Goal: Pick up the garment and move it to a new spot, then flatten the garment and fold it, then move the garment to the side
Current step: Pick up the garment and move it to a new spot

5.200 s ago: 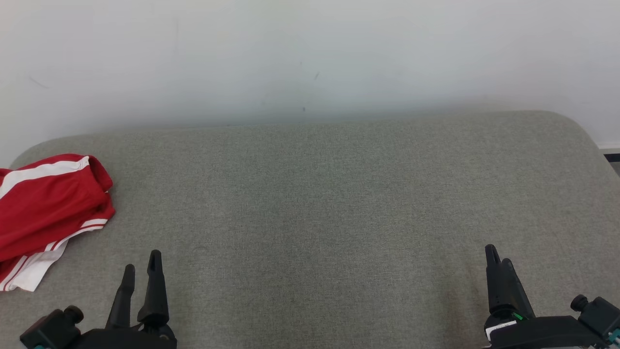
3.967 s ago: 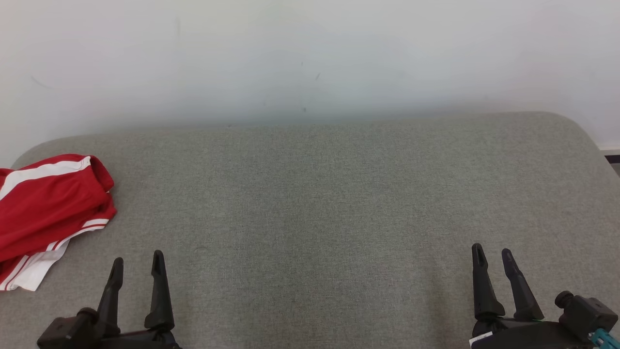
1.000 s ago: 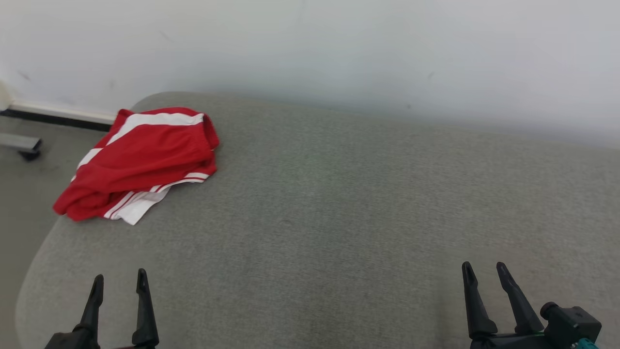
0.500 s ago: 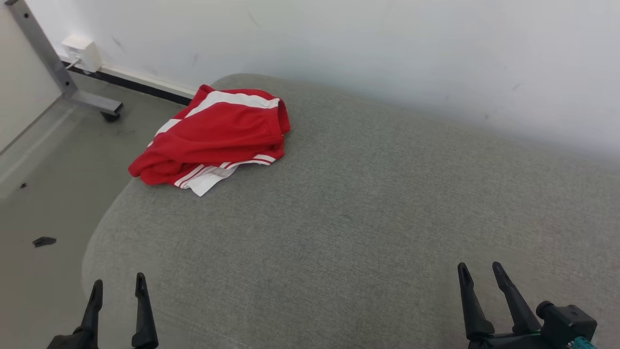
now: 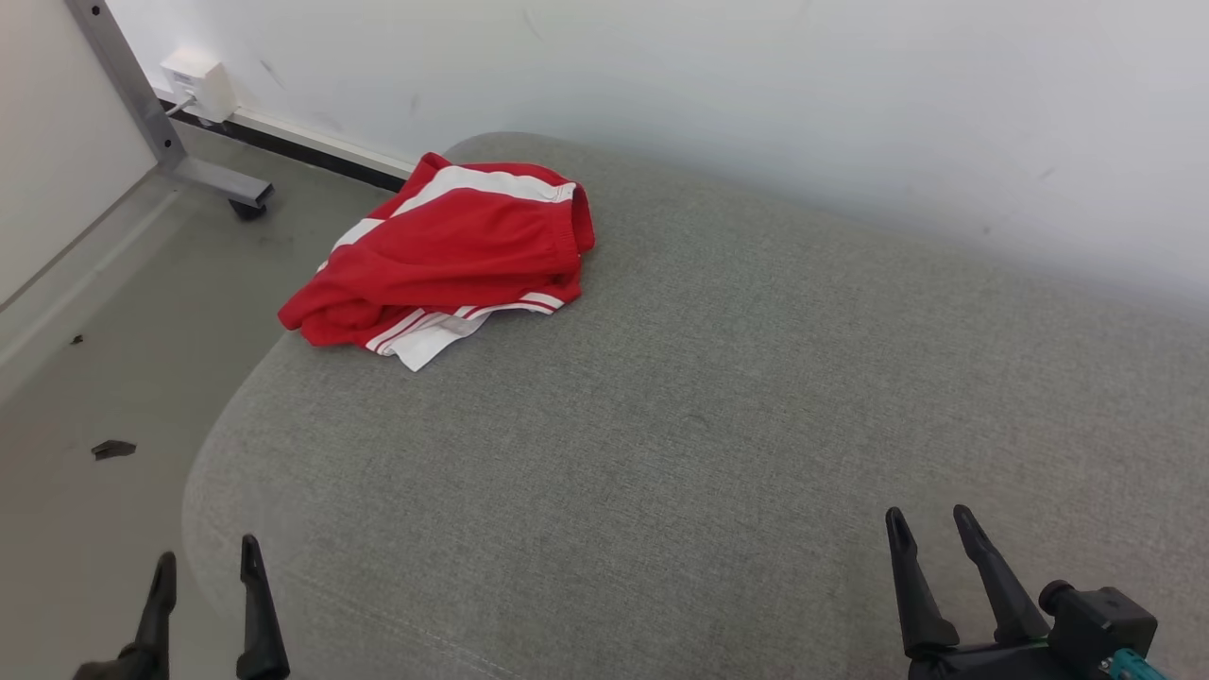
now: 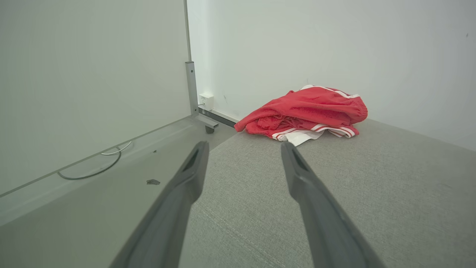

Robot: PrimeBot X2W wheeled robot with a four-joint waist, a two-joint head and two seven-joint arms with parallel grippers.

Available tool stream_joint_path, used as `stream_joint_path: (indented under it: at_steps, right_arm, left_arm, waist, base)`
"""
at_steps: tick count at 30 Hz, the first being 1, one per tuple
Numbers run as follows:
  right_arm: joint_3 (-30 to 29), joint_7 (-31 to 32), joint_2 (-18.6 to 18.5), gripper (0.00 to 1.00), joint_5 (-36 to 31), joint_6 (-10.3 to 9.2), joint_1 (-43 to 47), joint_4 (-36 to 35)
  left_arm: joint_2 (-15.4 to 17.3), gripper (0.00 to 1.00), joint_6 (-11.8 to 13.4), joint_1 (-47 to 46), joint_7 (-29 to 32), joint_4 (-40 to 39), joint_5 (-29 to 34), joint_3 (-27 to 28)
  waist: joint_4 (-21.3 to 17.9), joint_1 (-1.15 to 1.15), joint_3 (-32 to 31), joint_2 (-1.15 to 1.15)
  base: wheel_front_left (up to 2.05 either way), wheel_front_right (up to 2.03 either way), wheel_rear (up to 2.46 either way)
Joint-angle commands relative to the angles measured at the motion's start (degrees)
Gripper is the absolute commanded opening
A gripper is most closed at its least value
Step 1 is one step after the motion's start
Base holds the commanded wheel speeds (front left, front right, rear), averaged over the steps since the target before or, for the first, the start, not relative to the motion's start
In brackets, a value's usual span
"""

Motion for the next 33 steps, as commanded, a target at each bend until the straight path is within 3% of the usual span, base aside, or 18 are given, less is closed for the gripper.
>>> stream_joint_path:
  at_steps: [1,8,16,24,33]
  right_arm:
    - [-0.2,-0.3,-0.3,1.0,-0.1,-0.12,-0.6,-0.1]
    - [-1.9,0.3,-2.0,1.0,-0.6,-0.12,-2.4,-1.6]
    - [-4.0,0.0,-4.5,1.0,0.0,-0.12,-6.7,-3.4]
    - [-6.6,-2.2,-5.3,1.0,1.2,-0.12,-9.7,-2.8]
    - [-7.2,-4.1,-5.9,1.0,1.9,-0.12,-12.1,-1.5]
  left_arm:
    - [0.4,1.0,-0.3,-1.5,-0.1,-0.1,-0.7,0.4]
    - [2.3,1.0,-1.6,-11.3,0.1,0.0,-2.0,0.9]
    - [7.3,1.0,-3.0,-28.3,2.1,2.7,-3.3,2.1]
    - [12.1,1.0,-3.2,-41.8,6.7,6.9,-4.5,3.4]
    - [18.9,1.0,-4.0,-52.4,12.9,18.4,-4.7,4.5]
  waist:
    - [-0.8,0.0,0.5,-0.01]
    - [-6.2,0.0,5.2,-0.01]
    - [-17.7,0.0,14.1,-0.01]
    - [-26.7,0.0,20.5,-0.01]
    - [-31.8,0.0,23.9,-0.01]
  base:
    - [0.0,0.0,0.0]
    - [0.0,0.0,0.0]
    - [0.0,0.0,0.0]
    - [0.0,0.0,0.0]
    - [0.0,0.0,0.0]
